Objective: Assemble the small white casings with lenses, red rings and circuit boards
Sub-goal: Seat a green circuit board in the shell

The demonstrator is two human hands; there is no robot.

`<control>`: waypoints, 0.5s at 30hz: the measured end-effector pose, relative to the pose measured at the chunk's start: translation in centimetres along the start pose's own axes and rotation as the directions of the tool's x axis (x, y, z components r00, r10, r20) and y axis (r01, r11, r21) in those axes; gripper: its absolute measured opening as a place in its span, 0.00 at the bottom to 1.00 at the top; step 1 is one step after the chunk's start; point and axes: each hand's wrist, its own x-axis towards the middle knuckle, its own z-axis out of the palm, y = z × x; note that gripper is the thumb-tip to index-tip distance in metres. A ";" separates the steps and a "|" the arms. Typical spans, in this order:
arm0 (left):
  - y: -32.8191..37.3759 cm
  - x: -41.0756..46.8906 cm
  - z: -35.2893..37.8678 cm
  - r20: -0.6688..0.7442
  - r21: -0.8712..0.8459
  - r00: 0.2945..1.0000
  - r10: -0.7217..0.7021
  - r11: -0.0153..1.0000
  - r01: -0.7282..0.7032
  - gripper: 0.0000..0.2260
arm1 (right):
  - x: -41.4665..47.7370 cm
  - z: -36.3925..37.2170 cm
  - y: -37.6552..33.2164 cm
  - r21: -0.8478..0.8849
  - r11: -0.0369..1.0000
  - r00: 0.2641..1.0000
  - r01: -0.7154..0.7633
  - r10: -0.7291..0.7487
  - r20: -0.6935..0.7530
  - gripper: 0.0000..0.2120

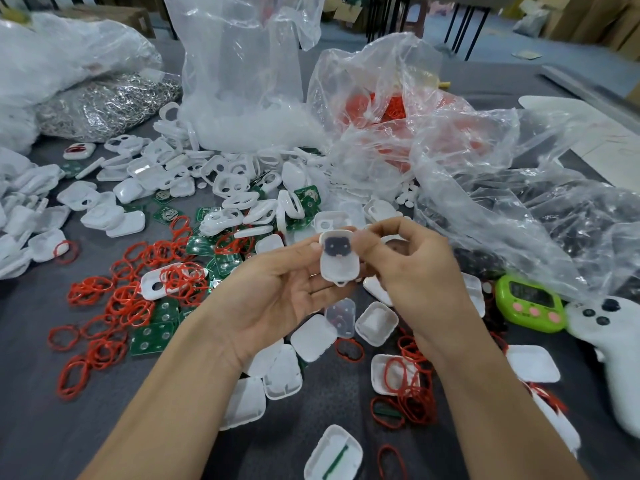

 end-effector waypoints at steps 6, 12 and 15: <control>0.4 -0.2 -0.1 -0.029 0.003 1.000 0.010 1.000 -0.009 0.17 | 1.4 -1.1 0.2 0.030 0.999 0.983 0.015 -0.009 -0.181 0.06; 2.1 -1.1 -1.2 -0.066 -0.116 0.994 0.087 0.989 -0.095 0.15 | 5.8 2.3 -0.8 -0.419 0.894 0.987 0.158 -0.148 0.057 0.10; 2.9 -1.4 -1.9 -0.118 -0.170 0.986 0.116 0.976 -0.135 0.15 | 8.0 4.9 -2.2 -0.529 0.819 0.975 0.222 -0.184 0.126 0.08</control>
